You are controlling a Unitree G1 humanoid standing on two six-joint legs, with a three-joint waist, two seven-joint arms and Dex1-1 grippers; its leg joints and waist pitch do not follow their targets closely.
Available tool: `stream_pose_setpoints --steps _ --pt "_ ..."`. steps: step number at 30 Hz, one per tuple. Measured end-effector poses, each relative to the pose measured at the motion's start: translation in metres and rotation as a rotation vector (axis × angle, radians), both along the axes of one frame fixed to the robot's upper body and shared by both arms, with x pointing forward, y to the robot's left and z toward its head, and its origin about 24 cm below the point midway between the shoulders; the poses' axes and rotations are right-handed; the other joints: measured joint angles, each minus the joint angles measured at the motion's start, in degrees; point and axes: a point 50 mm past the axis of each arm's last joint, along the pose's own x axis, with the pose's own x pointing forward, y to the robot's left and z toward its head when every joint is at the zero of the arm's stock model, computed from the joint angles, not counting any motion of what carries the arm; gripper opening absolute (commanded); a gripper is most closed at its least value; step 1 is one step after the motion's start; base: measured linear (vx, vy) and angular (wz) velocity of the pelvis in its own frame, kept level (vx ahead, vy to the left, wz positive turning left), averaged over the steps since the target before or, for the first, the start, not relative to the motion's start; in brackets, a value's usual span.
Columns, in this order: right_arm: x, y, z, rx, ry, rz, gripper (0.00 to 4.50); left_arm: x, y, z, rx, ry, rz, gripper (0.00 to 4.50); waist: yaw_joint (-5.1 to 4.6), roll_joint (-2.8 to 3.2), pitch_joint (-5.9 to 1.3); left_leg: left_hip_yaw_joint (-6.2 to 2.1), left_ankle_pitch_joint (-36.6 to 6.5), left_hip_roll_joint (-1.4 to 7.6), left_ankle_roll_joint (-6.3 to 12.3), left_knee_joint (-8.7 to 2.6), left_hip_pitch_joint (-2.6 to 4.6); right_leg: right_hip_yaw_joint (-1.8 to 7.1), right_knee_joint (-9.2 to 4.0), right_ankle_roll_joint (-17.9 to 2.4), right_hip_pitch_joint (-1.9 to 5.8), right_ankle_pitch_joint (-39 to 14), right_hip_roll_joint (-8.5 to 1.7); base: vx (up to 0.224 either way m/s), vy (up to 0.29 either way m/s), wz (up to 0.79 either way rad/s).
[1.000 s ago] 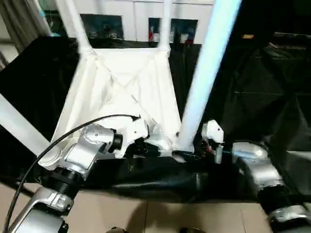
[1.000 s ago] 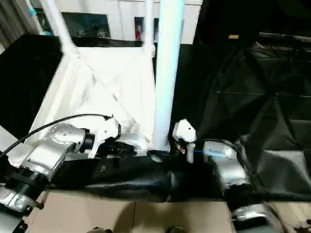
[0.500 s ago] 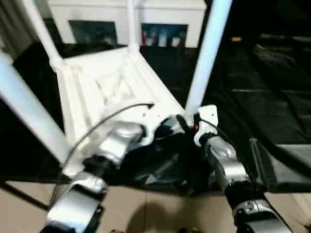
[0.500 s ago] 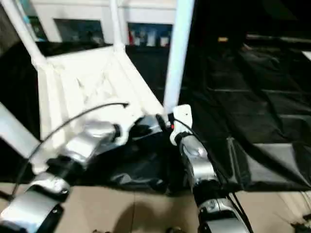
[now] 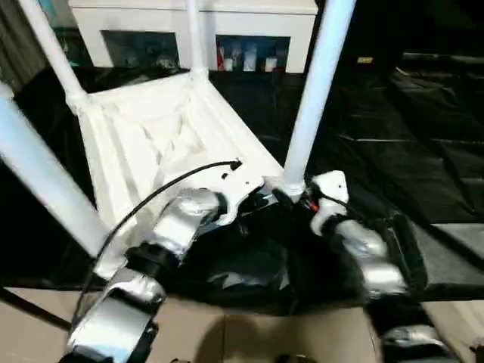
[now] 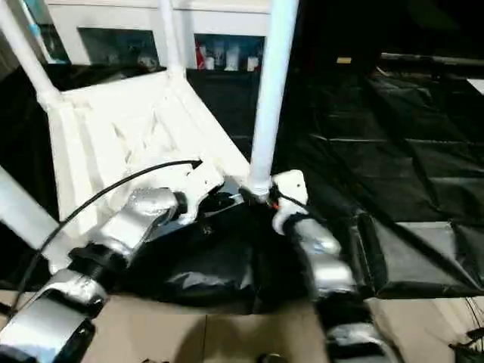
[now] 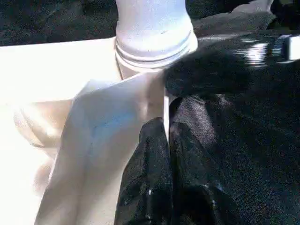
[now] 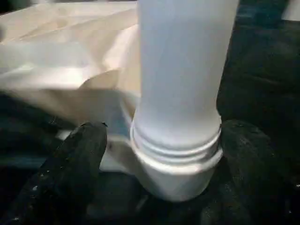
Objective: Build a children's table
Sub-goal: Rotate leg to tighten
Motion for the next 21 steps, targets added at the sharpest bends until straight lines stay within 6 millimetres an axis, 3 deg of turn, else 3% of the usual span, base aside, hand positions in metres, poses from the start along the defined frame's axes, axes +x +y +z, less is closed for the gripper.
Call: stream_pose_setpoints --steps 9,18,21 --pt "-0.018 -0.025 0.014 -0.079 0.003 0.408 4.07 -0.024 0.037 0.007 0.021 0.019 -0.223 0.0 0.42 0.16 -0.02 -0.01 0.21 0.22 0.35 -0.41 -0.2 -0.34 0.22 0.03 -0.41 0.39 0.25 0.031 -0.008 -0.01" --pt "-0.026 -0.017 0.019 -0.058 0.004 0.574 4.07 -0.038 0.04 0.011 0.029 0.056 -0.358 0.0 1.89 0.13 -0.01 0.13 -0.37 0.09 0.97 0.69 -0.6 -0.23 0.29 -0.42 -0.55 0.09 -0.02 0.019 0.004 0.0" --pt "-0.027 -0.015 0.019 -0.048 0.005 0.601 4.07 -0.04 0.04 0.011 0.028 0.071 -0.37 0.0 1.98 0.11 0.0 0.22 -0.38 0.1 0.93 0.85 -0.58 -0.15 0.29 -0.55 -0.49 0.17 -0.05 0.0 0.0 0.0"
